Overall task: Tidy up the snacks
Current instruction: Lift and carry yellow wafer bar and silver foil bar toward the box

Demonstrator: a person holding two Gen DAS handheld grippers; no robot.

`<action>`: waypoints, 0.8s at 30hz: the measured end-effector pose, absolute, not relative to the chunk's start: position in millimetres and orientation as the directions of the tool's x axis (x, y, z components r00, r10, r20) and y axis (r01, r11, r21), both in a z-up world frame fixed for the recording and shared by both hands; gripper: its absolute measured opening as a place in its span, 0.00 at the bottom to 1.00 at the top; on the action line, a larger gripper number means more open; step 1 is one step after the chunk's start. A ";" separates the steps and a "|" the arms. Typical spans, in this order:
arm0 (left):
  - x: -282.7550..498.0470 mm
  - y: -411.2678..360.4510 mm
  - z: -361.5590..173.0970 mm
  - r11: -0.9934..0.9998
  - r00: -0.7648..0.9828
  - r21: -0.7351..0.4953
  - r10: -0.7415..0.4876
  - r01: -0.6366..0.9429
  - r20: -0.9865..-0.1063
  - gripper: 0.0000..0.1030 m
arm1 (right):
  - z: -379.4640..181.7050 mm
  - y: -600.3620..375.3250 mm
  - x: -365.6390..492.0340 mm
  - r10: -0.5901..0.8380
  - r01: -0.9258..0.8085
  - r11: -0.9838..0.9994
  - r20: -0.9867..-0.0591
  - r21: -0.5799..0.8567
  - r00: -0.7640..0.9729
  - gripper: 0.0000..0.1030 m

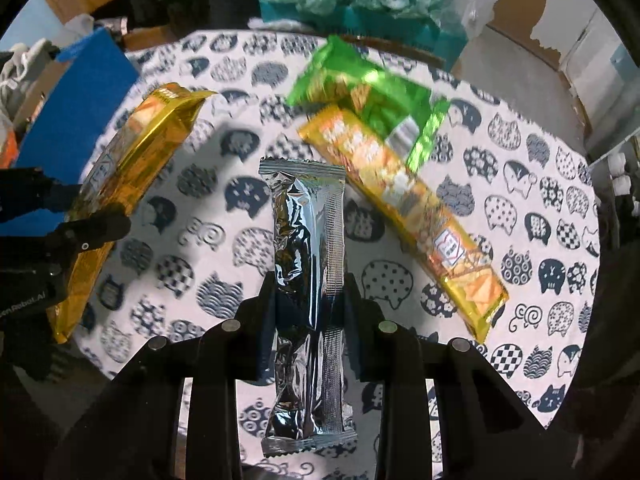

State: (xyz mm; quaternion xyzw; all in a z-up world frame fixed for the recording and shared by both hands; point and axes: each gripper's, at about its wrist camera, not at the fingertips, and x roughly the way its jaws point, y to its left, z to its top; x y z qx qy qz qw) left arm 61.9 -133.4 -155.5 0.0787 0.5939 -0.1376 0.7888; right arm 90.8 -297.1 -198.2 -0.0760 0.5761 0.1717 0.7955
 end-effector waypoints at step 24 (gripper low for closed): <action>43.3 -95.9 -78.4 0.936 0.501 0.122 -0.064 0.329 -0.863 0.31 | -101.8 -252.7 75.2 0.291 -0.439 0.892 -0.876 0.104 0.385 0.27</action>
